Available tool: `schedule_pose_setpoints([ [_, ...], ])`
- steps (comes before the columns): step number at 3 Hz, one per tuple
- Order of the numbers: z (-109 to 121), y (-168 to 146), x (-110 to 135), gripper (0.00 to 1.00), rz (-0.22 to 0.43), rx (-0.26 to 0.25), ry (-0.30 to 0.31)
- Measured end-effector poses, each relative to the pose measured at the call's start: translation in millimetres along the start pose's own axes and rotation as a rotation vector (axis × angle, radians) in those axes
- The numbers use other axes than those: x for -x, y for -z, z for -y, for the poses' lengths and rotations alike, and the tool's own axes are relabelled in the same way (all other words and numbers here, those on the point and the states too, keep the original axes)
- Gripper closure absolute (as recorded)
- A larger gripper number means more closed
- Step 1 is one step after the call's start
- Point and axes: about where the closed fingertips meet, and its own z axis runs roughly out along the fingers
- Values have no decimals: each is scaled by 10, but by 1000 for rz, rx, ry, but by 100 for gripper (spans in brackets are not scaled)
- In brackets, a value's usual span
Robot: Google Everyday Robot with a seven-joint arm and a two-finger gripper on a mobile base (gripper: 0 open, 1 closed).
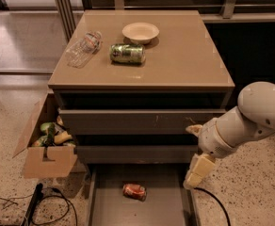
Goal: Pick coke can from bottom drawer and place on counter
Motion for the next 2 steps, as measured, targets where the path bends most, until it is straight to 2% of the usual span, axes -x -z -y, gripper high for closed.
schedule_pose_setpoints([
  [2, 104, -633, -200, 0, 102, -62, -84],
])
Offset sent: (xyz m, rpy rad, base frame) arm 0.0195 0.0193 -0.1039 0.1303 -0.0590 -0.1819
